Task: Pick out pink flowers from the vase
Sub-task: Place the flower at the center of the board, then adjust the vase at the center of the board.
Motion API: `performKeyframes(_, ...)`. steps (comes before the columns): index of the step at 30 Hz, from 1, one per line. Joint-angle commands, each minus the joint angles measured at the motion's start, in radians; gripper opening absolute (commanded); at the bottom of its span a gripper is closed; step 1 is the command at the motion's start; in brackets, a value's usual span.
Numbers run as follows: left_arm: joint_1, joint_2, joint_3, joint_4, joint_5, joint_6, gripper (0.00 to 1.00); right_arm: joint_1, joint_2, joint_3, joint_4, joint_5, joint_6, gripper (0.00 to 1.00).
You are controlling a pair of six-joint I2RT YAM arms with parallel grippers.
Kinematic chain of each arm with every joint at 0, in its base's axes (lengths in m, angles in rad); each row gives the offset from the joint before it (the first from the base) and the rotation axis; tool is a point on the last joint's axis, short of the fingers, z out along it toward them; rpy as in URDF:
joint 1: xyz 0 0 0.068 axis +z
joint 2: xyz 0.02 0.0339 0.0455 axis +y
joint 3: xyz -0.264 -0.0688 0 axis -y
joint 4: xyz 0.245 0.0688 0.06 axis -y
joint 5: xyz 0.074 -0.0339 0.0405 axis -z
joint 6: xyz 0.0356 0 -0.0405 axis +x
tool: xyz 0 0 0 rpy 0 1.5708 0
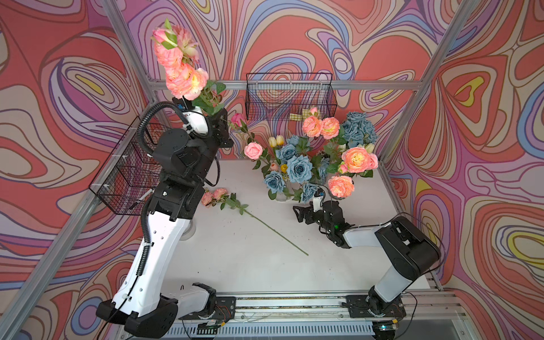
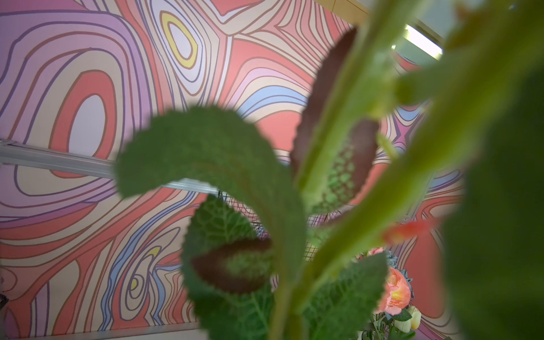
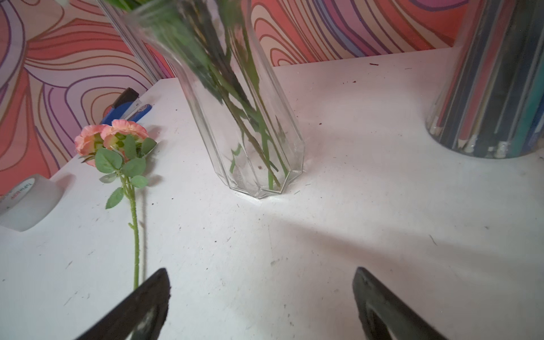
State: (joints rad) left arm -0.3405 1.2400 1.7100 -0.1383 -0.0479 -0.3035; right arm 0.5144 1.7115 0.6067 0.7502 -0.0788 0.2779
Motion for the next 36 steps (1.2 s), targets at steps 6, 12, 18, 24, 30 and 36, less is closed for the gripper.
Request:
performKeyframes(6, 0.003, 0.017, 0.083, -0.016, -0.042, 0.001, 0.0, 0.05, 0.181, 0.072, 0.354, 0.054, -0.076, 0.98)
performKeyframes(12, 0.003, 0.012, 0.149, -0.099, -0.074, 0.01, 0.0, 0.103, 0.304, 0.127, 0.518, 0.098, -0.147, 0.98)
performKeyframes(18, 0.004, -0.136, -0.031, -0.155, -0.173, -0.031, 0.0, 0.124, 0.386, 0.196, 0.582, 0.176, -0.18, 0.98)
performKeyframes(24, 0.003, -0.258, -0.271, -0.202, -0.224, -0.114, 0.0, 0.124, 0.454, 0.29, 0.58, 0.206, -0.207, 0.98)
performKeyframes(30, 0.003, -0.312, -0.446, -0.255, -0.133, -0.209, 0.0, 0.124, 0.516, 0.396, 0.563, 0.244, -0.226, 0.98)
performKeyframes(36, 0.003, -0.403, -0.674, -0.172, -0.014, -0.272, 0.0, 0.123, 0.55, 0.459, 0.555, 0.268, -0.233, 0.98)
